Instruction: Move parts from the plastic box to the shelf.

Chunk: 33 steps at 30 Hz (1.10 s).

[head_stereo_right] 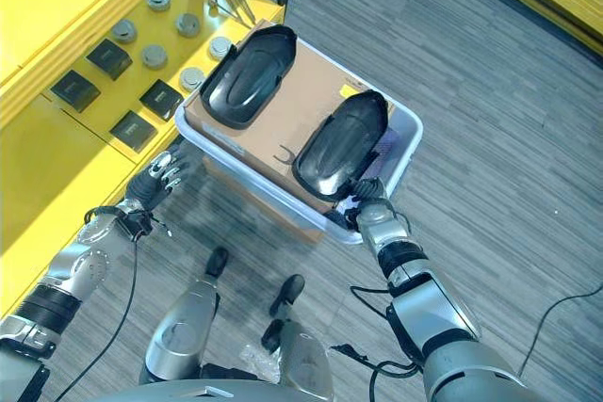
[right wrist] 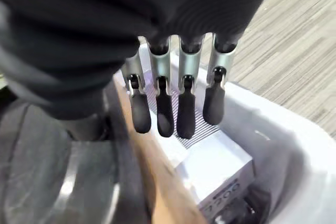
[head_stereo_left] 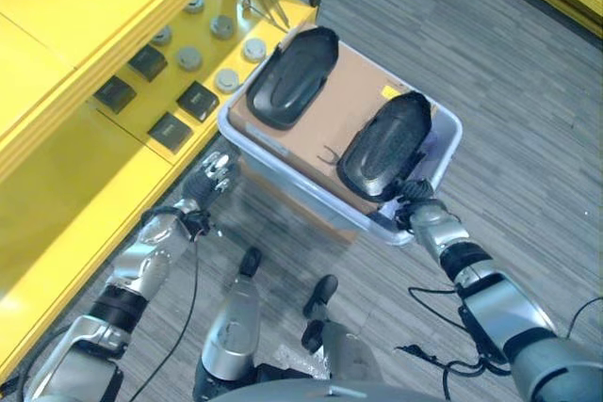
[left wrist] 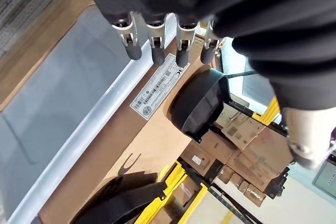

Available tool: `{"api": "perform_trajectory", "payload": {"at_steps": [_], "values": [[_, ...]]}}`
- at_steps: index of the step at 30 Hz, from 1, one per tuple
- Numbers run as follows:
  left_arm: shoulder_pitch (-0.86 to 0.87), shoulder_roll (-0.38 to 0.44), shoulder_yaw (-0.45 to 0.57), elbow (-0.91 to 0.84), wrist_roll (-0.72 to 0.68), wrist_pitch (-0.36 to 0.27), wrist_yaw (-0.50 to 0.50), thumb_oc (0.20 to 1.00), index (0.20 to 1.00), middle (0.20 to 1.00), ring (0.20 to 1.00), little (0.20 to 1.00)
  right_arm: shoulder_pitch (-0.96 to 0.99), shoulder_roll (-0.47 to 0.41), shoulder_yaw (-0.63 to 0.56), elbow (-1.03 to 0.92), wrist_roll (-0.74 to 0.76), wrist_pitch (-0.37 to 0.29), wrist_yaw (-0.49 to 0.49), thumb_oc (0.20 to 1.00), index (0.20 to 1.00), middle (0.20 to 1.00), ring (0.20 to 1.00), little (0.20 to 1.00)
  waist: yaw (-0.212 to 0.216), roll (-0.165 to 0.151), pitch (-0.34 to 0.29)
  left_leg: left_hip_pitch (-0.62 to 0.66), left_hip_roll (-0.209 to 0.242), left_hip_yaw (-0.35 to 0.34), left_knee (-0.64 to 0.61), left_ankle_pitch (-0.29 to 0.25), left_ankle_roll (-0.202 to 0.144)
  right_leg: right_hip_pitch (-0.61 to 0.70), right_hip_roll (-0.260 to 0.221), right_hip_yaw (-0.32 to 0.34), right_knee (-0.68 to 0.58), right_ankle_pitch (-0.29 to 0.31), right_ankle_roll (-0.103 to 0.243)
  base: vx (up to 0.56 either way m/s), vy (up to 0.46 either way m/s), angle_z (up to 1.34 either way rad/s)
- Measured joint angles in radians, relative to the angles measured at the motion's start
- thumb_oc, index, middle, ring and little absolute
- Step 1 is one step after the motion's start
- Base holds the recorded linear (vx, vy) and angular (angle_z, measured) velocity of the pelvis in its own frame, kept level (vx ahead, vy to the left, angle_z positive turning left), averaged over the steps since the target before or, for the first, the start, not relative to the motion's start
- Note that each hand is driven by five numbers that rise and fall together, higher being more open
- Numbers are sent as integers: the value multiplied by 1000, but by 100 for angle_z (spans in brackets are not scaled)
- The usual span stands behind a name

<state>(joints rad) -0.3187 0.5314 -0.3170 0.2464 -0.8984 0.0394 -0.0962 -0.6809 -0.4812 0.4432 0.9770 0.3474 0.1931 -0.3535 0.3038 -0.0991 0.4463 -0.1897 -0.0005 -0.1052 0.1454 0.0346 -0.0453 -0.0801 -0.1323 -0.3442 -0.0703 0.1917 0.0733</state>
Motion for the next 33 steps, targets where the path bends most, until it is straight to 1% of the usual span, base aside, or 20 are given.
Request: {"api": "perform_trajectory", "payload": {"at_steps": [4,7,12,15,18,19,20,27,28,29,31,32,33], "values": [[2,0,0,0,0,4,-5,1000,1000,1000,1000,1000,-2,1,-18,65,2,-7,-6,1000,1000,1000,1000,1000,3,-5,0,-4,1,-1,11,-7,-1,3,1,-1,-1,0,0,-7,-8,0],[16,7,2,1,0,5,-5,1000,1000,1000,1000,1000,0,0,-23,57,3,-17,-6,1000,1000,1000,1000,1000,2,-5,0,-6,0,-2,12,-7,-1,2,1,-1,-2,0,0,0,0,0],[19,7,3,0,2,7,-6,1000,1000,1000,1000,1000,-1,-1,-23,-21,21,-23,-6,1000,1000,1000,1000,1000,2,-5,0,-7,-1,-1,11,-8,-1,2,0,-1,-4,0,0,0,0,0],[19,7,4,0,8,8,-6,1000,1000,1000,1000,1000,-1,0,-23,-18,52,-37,-8,1000,1000,1000,1000,1000,4,-5,-1,-8,-2,-1,13,-9,0,1,-1,-1,-4,0,0,0,0,0],[18,7,4,0,8,9,-6,1000,1000,1000,1000,1000,-12,2,-26,-17,114,-55,-35,1000,1000,1000,1000,1000,3,-4,-1,-23,-3,-1,23,-12,2,-8,-1,-1,-3,1,0,0,0,0],[18,7,4,0,8,9,-6,1000,1000,1000,1000,1000,-12,2,-26,-17,114,-55,-35,1000,1000,1000,1000,1000,3,-4,-1,-23,-3,-1,23,-12,2,-8,-1,-1,-3,1,0,-40,16,-1],[18,7,3,1,9,19,-6,1000,1000,1000,1000,1000,-21,3,-26,-18,144,-59,-49,1000,1000,1000,1000,1000,2,-4,-1,-39,-3,-1,31,-13,3,-22,-1,-1,0,2,0,-51,23,0],[18,3,0,1,9,20,-6,1000,1000,1000,1000,1000,-26,8,-25,-16,161,-52,-69,1000,1000,1000,1000,1000,-6,0,2,-60,-4,4,45,-14,9,-41,-4,3,3,4,1,-30,33,-2],[18,1,-1,1,9,19,-6,1000,1000,1000,1000,1000,-26,8,-25,-13,165,-49,-70,1000,1000,1000,1000,1000,-6,3,4,-64,-4,6,46,-14,9,-47,-5,4,6,4,1,-27,32,-4],[17,-1,-3,1,9,19,-6,1000,1000,1000,1000,1000,-26,9,-26,-4,165,-42,-70,1000,1000,1000,1000,1000,-8,12,9,-70,-5,6,46,-14,8,-56,-6,5,10,4,1,-46,28,-2],[16,-1,-6,0,7,17,-6,1000,1000,1000,1000,1000,-31,8,-27,18,165,-44,-70,351,351,351,351,351,-9,31,21,-74,-6,7,47,-10,13,-63,-8,6,17,4,1,-56,15,-1],[15,-1,-7,0,7,17,-5,1000,1000,1000,1000,1000,-35,8,-37,20,166,-52,-69,200,200,200,200,200,-12,37,27,-76,-6,6,47,-10,12,-64,-8,5,17,4,1,-67,-1,0],[15,-1,-13,1,6,16,-4,1000,1000,1000,1000,1000,-44,8,-51,17,166,-66,-64,200,200,200,200,200,-20,41,30,-77,-6,6,47,-10,11,-65,-8,5,17,4,1,-64,0,1]]}}
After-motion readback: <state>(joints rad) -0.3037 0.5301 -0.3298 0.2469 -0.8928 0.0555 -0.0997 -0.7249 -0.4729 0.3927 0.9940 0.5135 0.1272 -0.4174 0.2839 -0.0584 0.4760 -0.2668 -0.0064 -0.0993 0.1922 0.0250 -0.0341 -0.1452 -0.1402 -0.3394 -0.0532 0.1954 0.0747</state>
